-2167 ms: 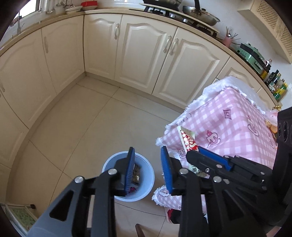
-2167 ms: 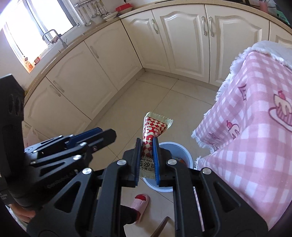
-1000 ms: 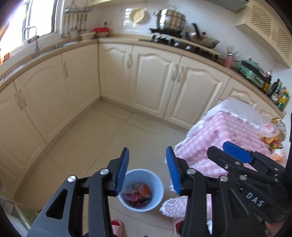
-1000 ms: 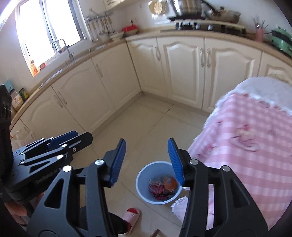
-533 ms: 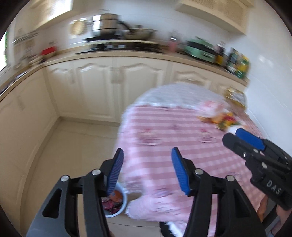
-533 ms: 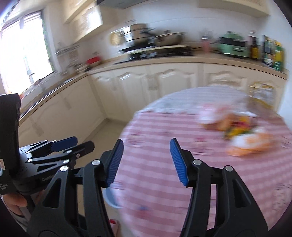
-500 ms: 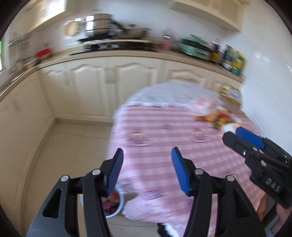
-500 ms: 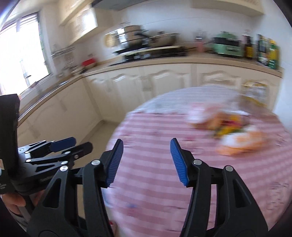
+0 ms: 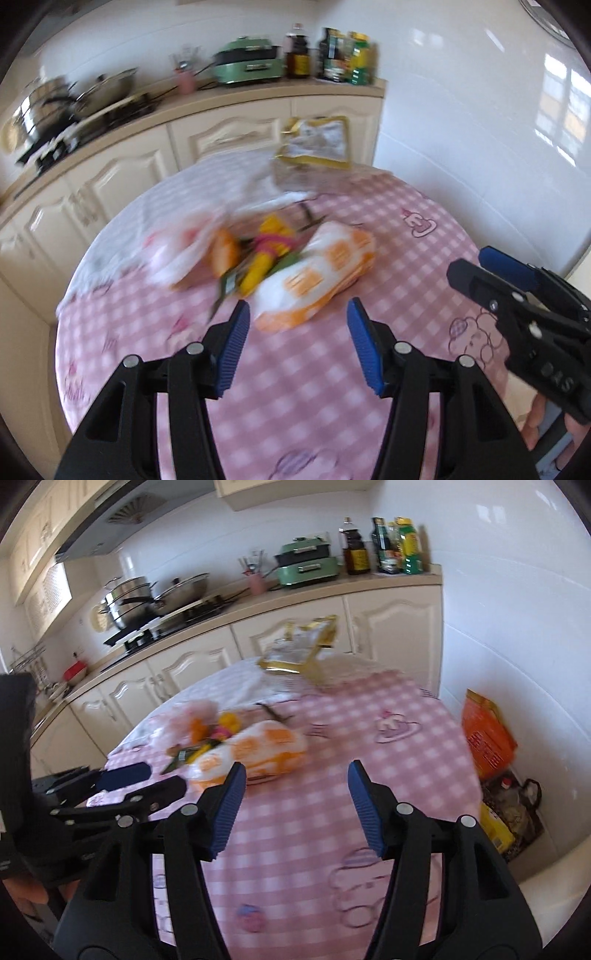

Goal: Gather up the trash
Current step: 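Grasp the orange-printed bread bag with the left tool while the right tool grasps the yellow wrapper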

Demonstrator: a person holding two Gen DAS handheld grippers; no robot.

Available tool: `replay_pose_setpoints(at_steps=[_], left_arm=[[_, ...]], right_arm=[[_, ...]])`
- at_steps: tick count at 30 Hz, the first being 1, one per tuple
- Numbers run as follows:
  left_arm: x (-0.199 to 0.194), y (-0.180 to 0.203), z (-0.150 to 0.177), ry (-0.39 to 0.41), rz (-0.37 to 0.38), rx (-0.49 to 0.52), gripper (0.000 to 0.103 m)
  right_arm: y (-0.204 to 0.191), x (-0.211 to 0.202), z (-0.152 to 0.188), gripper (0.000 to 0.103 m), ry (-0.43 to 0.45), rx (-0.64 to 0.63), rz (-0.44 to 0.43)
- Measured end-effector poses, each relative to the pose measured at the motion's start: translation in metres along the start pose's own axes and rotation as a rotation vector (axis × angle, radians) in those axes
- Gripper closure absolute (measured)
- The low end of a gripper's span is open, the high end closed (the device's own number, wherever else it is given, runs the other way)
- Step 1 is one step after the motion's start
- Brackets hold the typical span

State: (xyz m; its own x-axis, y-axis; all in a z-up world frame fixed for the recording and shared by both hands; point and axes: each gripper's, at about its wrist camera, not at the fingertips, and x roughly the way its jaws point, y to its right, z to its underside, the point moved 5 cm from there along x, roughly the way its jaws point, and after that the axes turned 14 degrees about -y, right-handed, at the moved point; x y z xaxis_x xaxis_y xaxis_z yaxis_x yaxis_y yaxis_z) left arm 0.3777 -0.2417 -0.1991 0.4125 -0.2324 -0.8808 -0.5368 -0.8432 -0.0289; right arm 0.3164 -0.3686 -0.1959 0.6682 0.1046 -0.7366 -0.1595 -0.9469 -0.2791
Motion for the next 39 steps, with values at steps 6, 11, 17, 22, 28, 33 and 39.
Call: replay_pose_setpoints(at_steps=[6,11,17,22,28,33,39], left_arm=[[0.032,0.035,-0.020,-0.030,-0.073,0.124,0.049],[0.049,0.039,-0.033,-0.026,-0.189,0.171,0.048],[0.058,0.030,-0.033,-0.028,-0.283,0.205,0.048],[0.053,0.011,-0.035,-0.012,-0.237,0.142,0.069],[0.017,-0.018,-0.020,0.037,0.075,-0.026,0.076],[-0.019,-0.050,0.010,0.088,0.227,-0.163,0.076],[-0.050,-0.116,0.045,0.163,0.112,-0.353,0.076]], right_arm=[[0.026,0.008,-0.003,0.042,-0.014,0.037,0.003],[0.037,0.016,-0.003,0.041,-0.029,0.058,-0.012],[0.035,0.023,-0.003,0.040,-0.038,0.069,-0.036],[0.028,0.024,-0.004,0.040,-0.041,0.058,-0.045],[0.012,0.018,-0.007,0.039,-0.023,0.043,-0.057],[-0.015,0.029,-0.011,0.038,-0.040,0.003,-0.080],[-0.065,0.065,-0.017,0.038,-0.107,-0.070,-0.085]])
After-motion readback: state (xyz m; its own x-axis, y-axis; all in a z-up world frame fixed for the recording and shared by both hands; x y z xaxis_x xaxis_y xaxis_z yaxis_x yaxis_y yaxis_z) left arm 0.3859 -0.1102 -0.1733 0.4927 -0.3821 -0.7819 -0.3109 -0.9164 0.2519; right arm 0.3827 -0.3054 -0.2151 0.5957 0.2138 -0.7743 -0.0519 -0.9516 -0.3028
